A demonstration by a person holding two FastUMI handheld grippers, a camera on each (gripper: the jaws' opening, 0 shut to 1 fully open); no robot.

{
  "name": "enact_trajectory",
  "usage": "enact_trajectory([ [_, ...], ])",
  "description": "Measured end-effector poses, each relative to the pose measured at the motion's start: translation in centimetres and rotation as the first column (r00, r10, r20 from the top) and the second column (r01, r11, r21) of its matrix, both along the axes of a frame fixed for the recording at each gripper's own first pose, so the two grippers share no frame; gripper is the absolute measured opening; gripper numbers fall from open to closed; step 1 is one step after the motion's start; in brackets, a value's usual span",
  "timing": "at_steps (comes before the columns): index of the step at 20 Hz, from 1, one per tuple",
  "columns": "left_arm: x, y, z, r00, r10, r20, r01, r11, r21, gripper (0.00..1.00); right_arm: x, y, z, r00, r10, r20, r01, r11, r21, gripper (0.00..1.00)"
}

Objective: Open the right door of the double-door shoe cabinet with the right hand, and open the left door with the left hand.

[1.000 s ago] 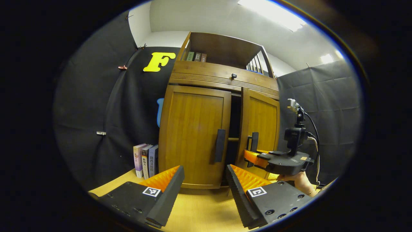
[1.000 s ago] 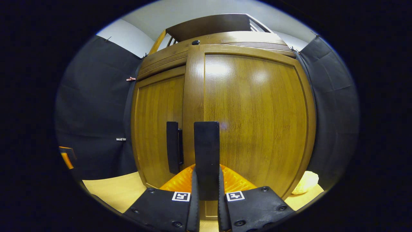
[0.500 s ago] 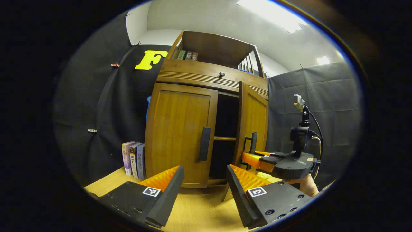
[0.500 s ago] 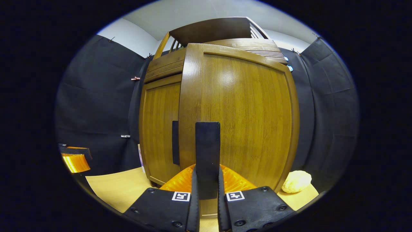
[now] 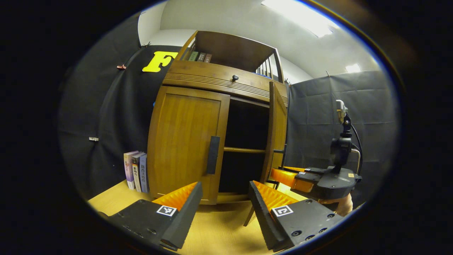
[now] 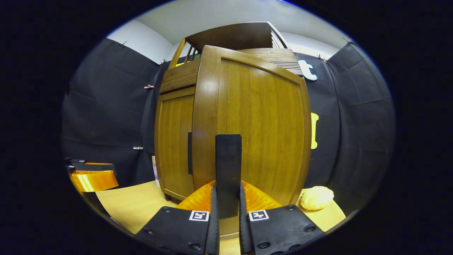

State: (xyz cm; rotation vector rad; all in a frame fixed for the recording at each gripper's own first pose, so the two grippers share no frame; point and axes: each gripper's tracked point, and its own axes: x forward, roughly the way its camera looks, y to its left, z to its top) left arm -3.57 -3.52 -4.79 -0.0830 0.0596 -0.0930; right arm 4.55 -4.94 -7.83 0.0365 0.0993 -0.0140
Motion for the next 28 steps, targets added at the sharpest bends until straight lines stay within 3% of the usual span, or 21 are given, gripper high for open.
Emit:
enact_trajectory([
  [4,0.4,-1.8,-0.1,0.999,-0.033,-0.006,0.033,0.999,0.008,0.83,-2.1,-1.3,0.4,1.000,-0.026,-0.001,0.026,1.000,-0.006,0.26],
  [5,0.6,-2.3,-0.2,0.999,-0.043,-0.007,0.043,0.999,0.008,0.83,-2.7,-1.6,0.4,0.999,-0.035,-0.001,0.035,0.999,-0.010,0.21],
  [6,0.6,-2.7,-0.3,0.999,-0.052,-0.009,0.052,0.999,0.008,0.79,-3.2,-1.9,0.4,0.999,-0.044,-0.002,0.043,0.999,-0.015,0.25],
  [7,0.7,-3.1,-0.4,0.998,-0.060,-0.010,0.060,0.998,0.008,0.79,-3.6,-2.4,0.6,0.999,-0.053,-0.003,0.053,0.998,-0.019,0.21],
  [9,0.9,-3.8,-0.7,0.997,-0.074,-0.018,0.074,0.997,0.002,0.79,-4.6,-3.2,0.9,0.997,-0.074,-0.008,0.073,0.997,-0.023,0.25],
  [10,1.0,-4.2,-0.7,0.996,-0.082,-0.021,0.082,0.997,-0.004,0.79,-4.9,-3.6,1.0,0.996,-0.084,-0.011,0.084,0.996,-0.022,0.20],
  [11,1.1,-4.6,-0.9,0.996,-0.089,-0.023,0.088,0.996,-0.009,0.79,-5.4,-4.0,1.1,0.995,-0.096,-0.015,0.096,0.995,-0.023,0.25],
  [14,1.3,-5.2,-0.9,0.995,-0.101,-0.025,0.100,0.995,-0.024,0.83,-5.7,-4.4,1.1,0.992,-0.125,-0.023,0.124,0.991,-0.040,0.25],
  [16,1.4,-5.4,-0.9,0.994,-0.103,-0.027,0.103,0.994,-0.026,0.83,-5.9,-4.5,1.3,0.991,-0.132,-0.024,0.131,0.990,-0.044,0.25],
  [17,1.5,-5.4,-1.0,0.994,-0.101,-0.029,0.101,0.995,-0.022,0.87,-6.1,-4.7,1.3,0.990,-0.136,-0.025,0.135,0.990,-0.047,0.25],
  [18,1.5,-5.3,-0.9,0.995,-0.097,-0.030,0.097,0.995,-0.018,0.83,-6.2,-4.9,1.4,0.990,-0.141,-0.027,0.139,0.989,-0.051,0.25],
  [21,1.7,-5.2,-1.0,0.996,-0.089,-0.029,0.088,0.996,-0.016,0.83,-7.2,-6.2,1.8,0.986,-0.167,-0.029,0.165,0.985,-0.052,0.24],
  [22,1.8,-5.1,-1.0,0.996,-0.086,-0.031,0.085,0.996,-0.016,0.78,-7.9,-7.0,1.9,0.984,-0.177,-0.019,0.176,0.983,-0.049,0.19],
  [24,1.9,-5.0,-1.1,0.996,-0.079,-0.035,0.079,0.997,-0.013,0.83,-8.9,-7.6,2.5,0.981,-0.196,-0.001,0.196,0.979,-0.048,0.24],
  [28,2.3,-4.9,-1.2,0.997,-0.070,-0.038,0.070,0.997,-0.017,0.83,-9.8,-9.9,3.4,0.966,-0.259,0.018,0.260,0.961,-0.098,0.24],
])
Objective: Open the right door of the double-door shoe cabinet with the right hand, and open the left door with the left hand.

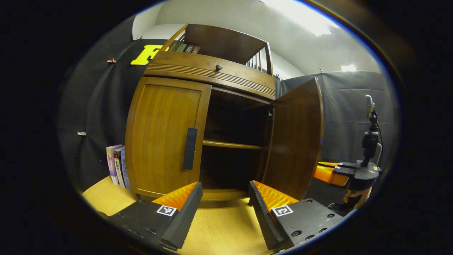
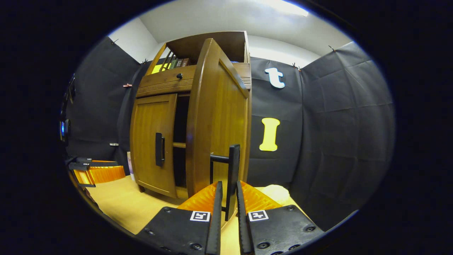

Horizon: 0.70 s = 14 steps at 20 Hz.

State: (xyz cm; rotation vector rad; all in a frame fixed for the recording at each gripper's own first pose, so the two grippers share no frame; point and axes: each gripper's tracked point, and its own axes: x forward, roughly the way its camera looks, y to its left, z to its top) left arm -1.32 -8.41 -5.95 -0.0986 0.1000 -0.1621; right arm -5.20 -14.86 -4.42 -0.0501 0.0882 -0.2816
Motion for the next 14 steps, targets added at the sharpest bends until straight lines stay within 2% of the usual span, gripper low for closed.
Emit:
enact_trajectory([
  [3,0.4,0.0,0.0,1.000,0.004,0.002,-0.004,1.000,0.006,0.83,-0.9,-1.8,0.2,1.000,-0.030,-0.001,0.030,1.000,0.002,0.19],
  [4,0.6,0.0,0.0,1.000,0.008,0.002,-0.008,1.000,0.010,0.78,-1.2,-2.2,0.3,0.999,-0.036,-0.002,0.036,0.999,0.005,0.10],
  [5,0.7,0.0,0.0,1.000,0.011,0.002,-0.011,1.000,0.012,0.78,-1.4,-2.8,0.4,0.999,-0.045,-0.003,0.045,0.999,0.003,0.10],
  [6,0.9,0.2,-0.1,1.000,0.015,0.003,-0.015,1.000,0.015,0.78,-1.6,-3.3,0.5,0.998,-0.056,0.000,0.056,0.998,-0.003,0.17],
  [7,1.2,0.3,0.0,1.000,0.021,0.004,-0.021,1.000,0.020,0.78,-1.9,-3.8,0.7,0.998,-0.062,0.002,0.062,0.998,-0.010,0.13],
  [8,1.7,0.5,0.0,0.999,0.032,0.007,-0.032,0.999,0.024,0.78,-2.2,-4.1,0.8,0.998,-0.069,0.003,0.069,0.998,-0.015,0.17],
  [9,1.9,0.8,0.1,0.999,0.042,0.010,-0.042,0.999,0.026,0.78,-2.1,-4.4,0.8,0.997,-0.074,0.006,0.074,0.997,-0.016,0.10],
  [10,2.4,1.0,0.1,0.999,0.050,0.014,-0.050,0.998,0.025,0.78,-2.3,-4.8,0.8,0.997,-0.080,0.009,0.081,0.997,-0.014,0.10],
  [11,2.7,1.2,0.2,0.998,0.056,0.018,-0.057,0.998,0.023,0.83,-2.6,-5.3,1.0,0.996,-0.090,0.012,0.090,0.996,-0.014,0.13],
  [12,3.0,1.3,0.2,0.998,0.061,0.022,-0.061,0.998,0.022,0.78,-2.8,-5.8,1.1,0.995,-0.100,0.015,0.101,0.995,-0.015,0.10],
  [13,3.4,1.5,0.3,0.997,0.067,0.027,-0.067,0.997,0.024,0.82,-3.1,-6.3,1.2,0.993,-0.114,0.017,0.114,0.993,-0.017,0.10],
  [14,3.8,1.8,0.4,0.997,0.073,0.032,-0.074,0.997,0.027,0.83,-3.4,-6.8,1.4,0.991,-0.129,0.022,0.130,0.991,-0.022,0.13],
])
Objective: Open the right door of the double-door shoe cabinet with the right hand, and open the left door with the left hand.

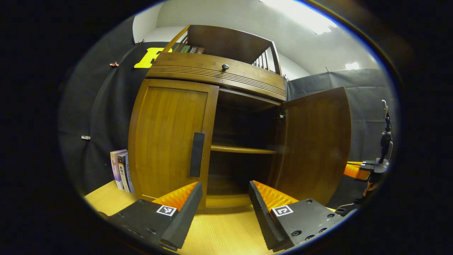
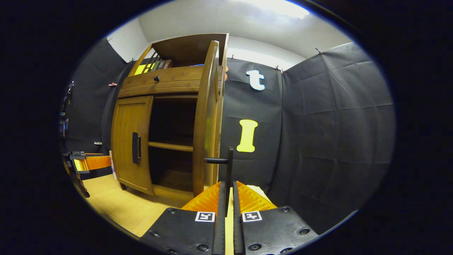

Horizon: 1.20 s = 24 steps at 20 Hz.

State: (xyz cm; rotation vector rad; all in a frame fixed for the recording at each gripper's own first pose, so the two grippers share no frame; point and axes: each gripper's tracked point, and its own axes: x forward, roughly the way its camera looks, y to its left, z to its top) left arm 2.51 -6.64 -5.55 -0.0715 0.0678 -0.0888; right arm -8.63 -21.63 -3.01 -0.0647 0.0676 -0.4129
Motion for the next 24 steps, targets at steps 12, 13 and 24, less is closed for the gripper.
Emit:
enact_trajectory([
  [12,8.4,4.9,0.0,0.994,0.081,0.069,-0.084,0.996,0.041,0.83,-3.0,1.8,1.3,0.999,0.045,0.017,-0.045,0.999,0.017,0.14],
  [13,9.3,5.2,-0.4,0.995,0.079,0.068,-0.082,0.996,0.044,0.83,-3.5,2.6,1.6,0.998,0.059,0.025,-0.060,0.998,0.025,0.14],
  [24,16.4,6.8,-0.9,0.986,0.135,0.095,-0.146,0.983,0.115,0.81,-4.5,3.8,0.7,0.997,0.074,0.019,-0.074,0.997,0.038,0.92],
])
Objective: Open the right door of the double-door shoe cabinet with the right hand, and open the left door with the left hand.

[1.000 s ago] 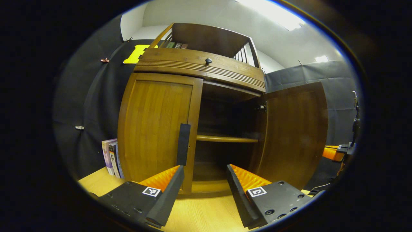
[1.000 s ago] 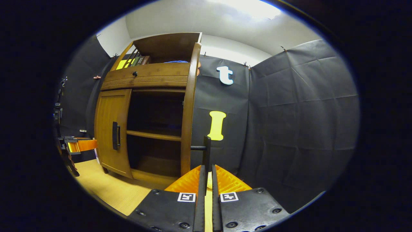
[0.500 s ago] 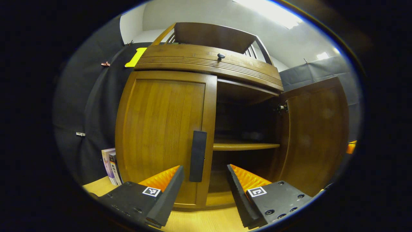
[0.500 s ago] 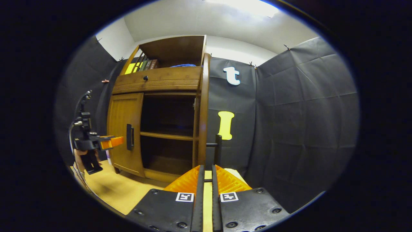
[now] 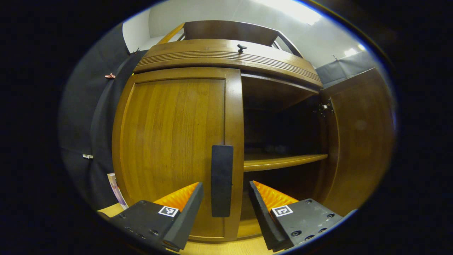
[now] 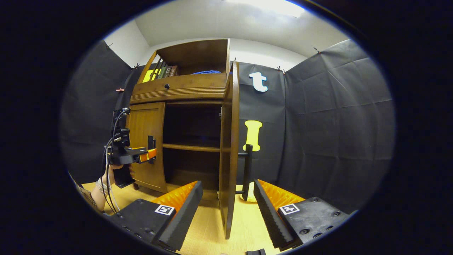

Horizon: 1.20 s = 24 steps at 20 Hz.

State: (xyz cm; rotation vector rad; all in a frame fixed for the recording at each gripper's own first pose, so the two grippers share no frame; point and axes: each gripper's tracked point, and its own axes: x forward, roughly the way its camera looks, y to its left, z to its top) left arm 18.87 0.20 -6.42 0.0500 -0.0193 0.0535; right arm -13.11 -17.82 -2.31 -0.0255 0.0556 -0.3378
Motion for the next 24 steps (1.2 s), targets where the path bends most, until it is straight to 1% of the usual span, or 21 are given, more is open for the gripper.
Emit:
enact_trajectory([
  [1,0.4,0.3,0.0,1.000,0.010,0.009,-0.010,1.000,-0.014,0.78,0.0,-0.1,0.1,1.000,-0.006,0.004,0.006,1.000,0.001,0.92],
  [3,1.2,0.6,-0.2,1.000,0.004,0.008,-0.004,0.998,-0.057,0.78,-0.1,-0.6,0.2,1.000,-0.022,0.015,0.022,1.000,0.006,0.92],
  [4,1.6,0.7,-0.4,1.000,-0.007,-0.001,0.007,0.997,-0.078,0.73,-0.2,-0.9,0.4,0.999,-0.034,0.022,0.034,0.999,0.008,0.92],
  [5,1.9,1.0,-0.6,1.000,-0.011,-0.011,0.010,0.996,-0.093,0.70,-0.3,-1.2,0.4,0.998,-0.047,0.029,0.047,0.999,0.011,0.91],
  [6,2.3,1.1,-0.7,1.000,-0.018,-0.014,0.016,0.994,-0.107,0.63,-0.3,-1.4,0.3,0.998,-0.057,0.031,0.056,0.998,0.014,0.92],
  [7,2.5,0.9,-0.8,1.000,-0.027,-0.016,0.025,0.993,-0.117,0.58,-0.2,-1.5,0.3,0.998,-0.064,0.030,0.063,0.998,0.016,0.92],
  [8,2.4,0.6,-0.9,0.999,-0.038,-0.014,0.036,0.992,-0.121,0.58,-0.3,-1.6,0.1,0.997,-0.070,0.028,0.069,0.997,0.016,0.92],
  [9,2.4,0.3,-0.6,0.999,-0.046,-0.010,0.045,0.993,-0.110,0.55,-0.2,-1.7,0.1,0.997,-0.074,0.023,0.074,0.997,0.015,0.92],
  [10,2.5,0.2,-0.6,0.999,-0.038,-0.014,0.036,0.996,-0.085,0.49,-0.2,-1.6,0.0,0.997,-0.076,0.020,0.076,0.997,0.013,0.92],
  [12,2.8,0.4,-0.5,0.999,-0.025,-0.021,0.025,1.000,-0.016,0.39,-0.2,-1.5,-0.2,0.997,-0.074,0.013,0.074,0.997,0.012,0.92],
  [13,2.7,0.2,-0.7,1.000,-0.024,-0.020,0.024,1.000,-0.007,0.37,-0.2,-1.5,-0.2,0.997,-0.074,0.009,0.074,0.997,0.013,0.92],
  [14,2.7,0.2,-0.7,0.999,-0.028,-0.018,0.028,0.999,-0.019,0.36,-0.2,-1.5,-0.3,0.997,-0.077,0.008,0.077,0.997,0.017,0.92],
  [17,2.5,0.0,-0.7,0.998,-0.052,-0.031,0.052,0.998,-0.021,0.31,-0.3,-1.2,-0.3,0.997,-0.076,0.012,0.076,0.996,0.054,0.92],
  [21,0.7,-0.1,-0.4,0.993,-0.109,-0.052,0.106,0.993,-0.047,0.31,-0.9,-0.2,0.1,0.997,-0.074,0.031,0.071,0.993,0.089,0.92],
  [24,-1.4,-0.1,-0.1,0.986,-0.150,-0.068,0.145,0.987,-0.070,0.30,-2.0,-0.5,0.4,0.995,-0.097,0.039,0.095,0.994,0.046,0.90],
])
